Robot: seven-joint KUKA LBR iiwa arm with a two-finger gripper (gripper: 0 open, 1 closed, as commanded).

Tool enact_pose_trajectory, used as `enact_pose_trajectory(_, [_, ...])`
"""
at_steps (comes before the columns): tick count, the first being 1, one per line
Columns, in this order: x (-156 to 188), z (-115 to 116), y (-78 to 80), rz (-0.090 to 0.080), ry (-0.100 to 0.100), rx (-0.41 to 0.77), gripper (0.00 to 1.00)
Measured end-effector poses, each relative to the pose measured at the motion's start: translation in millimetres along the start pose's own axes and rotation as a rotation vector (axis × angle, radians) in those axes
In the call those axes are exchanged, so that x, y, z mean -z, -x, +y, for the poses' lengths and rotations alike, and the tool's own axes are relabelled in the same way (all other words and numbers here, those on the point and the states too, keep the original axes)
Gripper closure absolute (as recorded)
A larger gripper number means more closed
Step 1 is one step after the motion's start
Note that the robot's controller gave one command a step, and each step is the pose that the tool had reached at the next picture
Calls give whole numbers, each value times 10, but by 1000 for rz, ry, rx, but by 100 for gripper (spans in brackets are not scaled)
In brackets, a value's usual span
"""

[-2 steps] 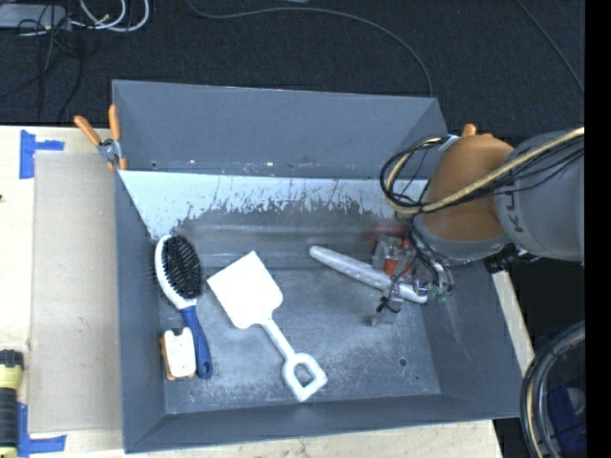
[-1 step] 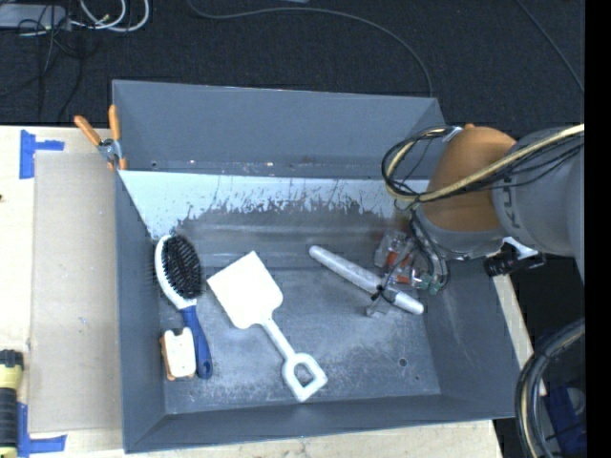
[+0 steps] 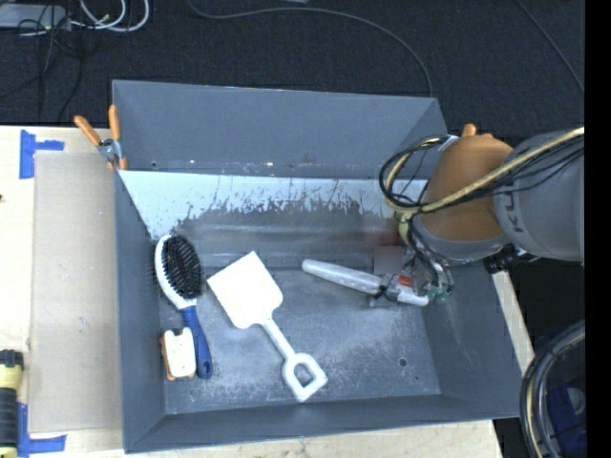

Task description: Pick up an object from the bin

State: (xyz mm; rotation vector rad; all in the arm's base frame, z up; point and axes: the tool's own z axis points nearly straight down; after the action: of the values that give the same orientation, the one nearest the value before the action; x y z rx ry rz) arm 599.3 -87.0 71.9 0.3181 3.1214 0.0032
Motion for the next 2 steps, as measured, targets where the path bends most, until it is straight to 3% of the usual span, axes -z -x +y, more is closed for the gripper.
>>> enact_pose_trajectory(2, [33, -1, -13, 4, 0, 0, 100])
